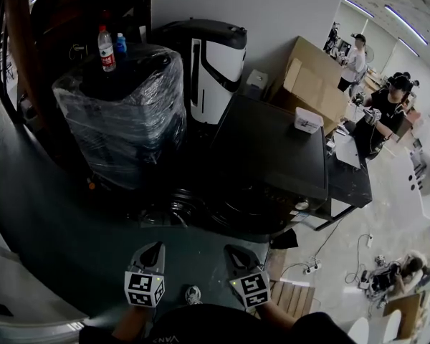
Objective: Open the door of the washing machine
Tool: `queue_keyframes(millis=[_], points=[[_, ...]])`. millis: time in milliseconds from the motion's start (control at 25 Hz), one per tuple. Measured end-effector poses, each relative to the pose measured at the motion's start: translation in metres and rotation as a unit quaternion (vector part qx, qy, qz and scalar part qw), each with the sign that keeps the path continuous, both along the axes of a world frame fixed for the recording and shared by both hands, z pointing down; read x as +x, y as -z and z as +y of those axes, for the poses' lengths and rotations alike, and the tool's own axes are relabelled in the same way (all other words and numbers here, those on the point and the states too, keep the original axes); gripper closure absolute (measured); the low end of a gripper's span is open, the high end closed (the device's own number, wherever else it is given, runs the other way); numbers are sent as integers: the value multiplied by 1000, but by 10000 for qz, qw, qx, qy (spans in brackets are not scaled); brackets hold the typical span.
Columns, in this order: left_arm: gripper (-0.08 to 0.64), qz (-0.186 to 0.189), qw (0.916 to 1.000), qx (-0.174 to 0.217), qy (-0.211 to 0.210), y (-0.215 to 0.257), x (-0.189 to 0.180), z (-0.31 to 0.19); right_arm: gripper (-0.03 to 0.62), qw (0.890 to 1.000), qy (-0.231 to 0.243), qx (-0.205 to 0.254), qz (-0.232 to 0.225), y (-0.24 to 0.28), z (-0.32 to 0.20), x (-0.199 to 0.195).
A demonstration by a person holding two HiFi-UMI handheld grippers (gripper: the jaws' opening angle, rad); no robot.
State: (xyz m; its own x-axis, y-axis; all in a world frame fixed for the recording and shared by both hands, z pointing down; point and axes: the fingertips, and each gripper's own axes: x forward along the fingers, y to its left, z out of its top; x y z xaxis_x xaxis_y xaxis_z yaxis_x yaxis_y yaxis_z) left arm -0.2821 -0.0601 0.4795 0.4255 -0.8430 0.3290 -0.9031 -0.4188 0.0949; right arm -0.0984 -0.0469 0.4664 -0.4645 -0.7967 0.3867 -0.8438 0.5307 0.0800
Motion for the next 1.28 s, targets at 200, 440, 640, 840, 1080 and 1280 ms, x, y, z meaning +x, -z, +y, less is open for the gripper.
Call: queue_keyframes(millis=[200, 440, 640, 840, 1080, 1280], points=[[541, -150, 9999, -9, 37, 8, 17, 36, 588, 10000, 24, 11, -81, 9, 25, 22], [541, -342, 9993, 75, 95, 12, 37, 79, 587, 9998, -62, -21, -174, 12, 59, 56], [541, -466, 9987, 177, 37, 16, 63, 113, 588, 9998, -18, -31, -196, 13, 87, 79], [541, -442, 9986, 288, 109, 23, 86, 152, 586, 9995, 159, -73, -280, 12, 124, 90], [541, -375, 9987, 296, 200, 16, 104, 191, 588, 9981, 429, -153, -415, 6, 164, 96], [541, -272, 9989, 224, 295, 5, 115, 219, 588, 9977, 479, -207, -431, 2, 183, 107]])
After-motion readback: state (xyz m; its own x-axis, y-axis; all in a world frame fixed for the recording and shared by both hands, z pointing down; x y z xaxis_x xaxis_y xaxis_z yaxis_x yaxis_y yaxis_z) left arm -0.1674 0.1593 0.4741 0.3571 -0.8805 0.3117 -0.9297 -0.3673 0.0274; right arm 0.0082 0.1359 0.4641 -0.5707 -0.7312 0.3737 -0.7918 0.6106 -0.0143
